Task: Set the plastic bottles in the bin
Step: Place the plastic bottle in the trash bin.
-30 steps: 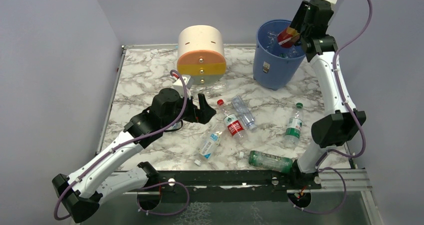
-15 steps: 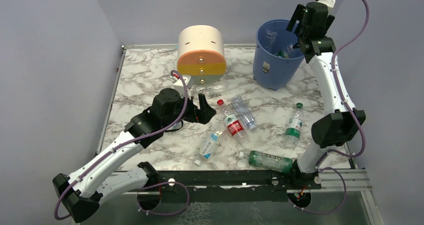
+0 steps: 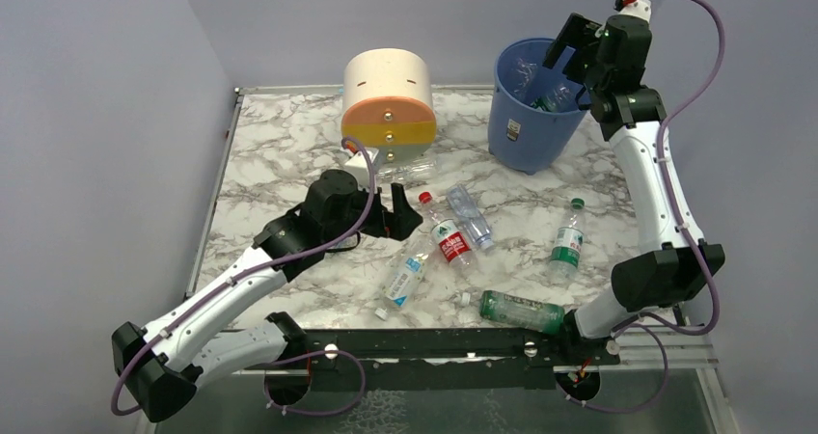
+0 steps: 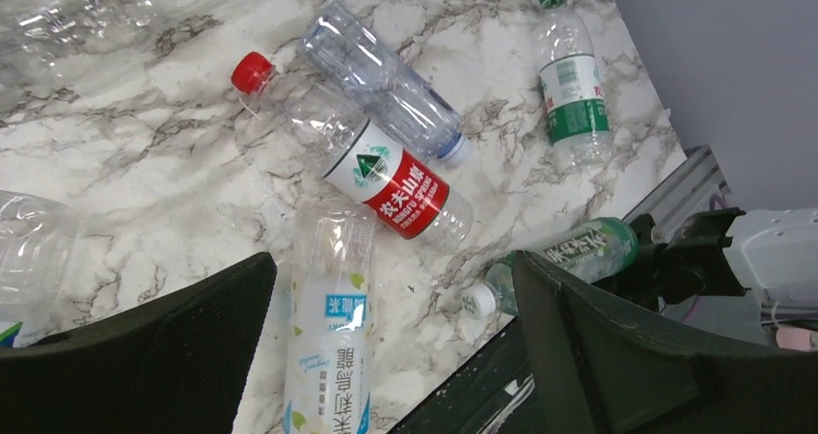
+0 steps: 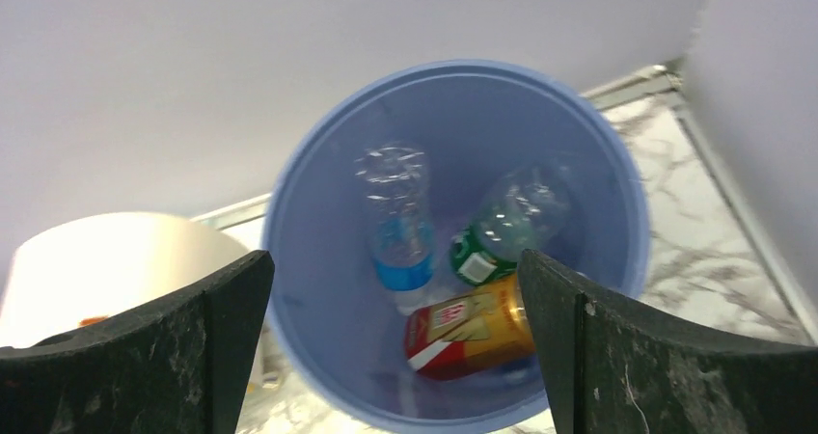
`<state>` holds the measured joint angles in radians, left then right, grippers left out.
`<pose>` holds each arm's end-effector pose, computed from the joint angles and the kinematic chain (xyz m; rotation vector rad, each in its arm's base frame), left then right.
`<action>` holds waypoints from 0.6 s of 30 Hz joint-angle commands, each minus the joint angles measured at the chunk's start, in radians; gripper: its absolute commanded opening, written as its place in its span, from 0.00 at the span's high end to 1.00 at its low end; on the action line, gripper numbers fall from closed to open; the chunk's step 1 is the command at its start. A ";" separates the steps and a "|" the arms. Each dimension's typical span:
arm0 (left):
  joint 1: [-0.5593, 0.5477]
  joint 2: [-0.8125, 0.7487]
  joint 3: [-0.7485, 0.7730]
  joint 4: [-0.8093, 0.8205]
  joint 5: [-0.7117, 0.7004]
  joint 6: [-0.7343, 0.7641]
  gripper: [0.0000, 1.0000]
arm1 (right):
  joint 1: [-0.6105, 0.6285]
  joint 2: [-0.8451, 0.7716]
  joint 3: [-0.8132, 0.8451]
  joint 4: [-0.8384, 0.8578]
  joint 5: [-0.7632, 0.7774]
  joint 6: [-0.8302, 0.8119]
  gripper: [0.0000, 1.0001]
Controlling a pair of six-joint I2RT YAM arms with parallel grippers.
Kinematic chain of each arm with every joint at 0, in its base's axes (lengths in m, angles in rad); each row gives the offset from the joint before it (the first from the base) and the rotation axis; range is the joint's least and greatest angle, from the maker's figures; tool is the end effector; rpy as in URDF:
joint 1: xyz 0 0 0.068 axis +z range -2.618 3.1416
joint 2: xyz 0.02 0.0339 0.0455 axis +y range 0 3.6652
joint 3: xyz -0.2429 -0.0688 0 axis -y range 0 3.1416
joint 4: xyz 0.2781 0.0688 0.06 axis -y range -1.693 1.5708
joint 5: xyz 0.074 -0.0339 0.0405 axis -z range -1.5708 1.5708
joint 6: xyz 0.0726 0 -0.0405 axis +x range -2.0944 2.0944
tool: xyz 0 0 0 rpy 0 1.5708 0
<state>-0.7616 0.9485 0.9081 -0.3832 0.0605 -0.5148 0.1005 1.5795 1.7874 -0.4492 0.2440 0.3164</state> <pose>0.2085 -0.2048 0.2994 0.2998 2.0828 -0.8609 0.4217 0.0249 0.4380 0.3653 1.7681 0.0759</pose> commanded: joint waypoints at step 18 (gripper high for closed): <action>-0.110 0.295 -0.074 0.275 0.247 0.083 0.01 | 0.030 -0.128 -0.122 -0.003 -0.557 0.130 0.00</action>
<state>-0.8093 1.1702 0.8242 -0.1818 0.2676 -0.4797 0.1162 1.4963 1.6890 -0.4446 -0.2146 0.4297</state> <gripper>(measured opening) 0.989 0.995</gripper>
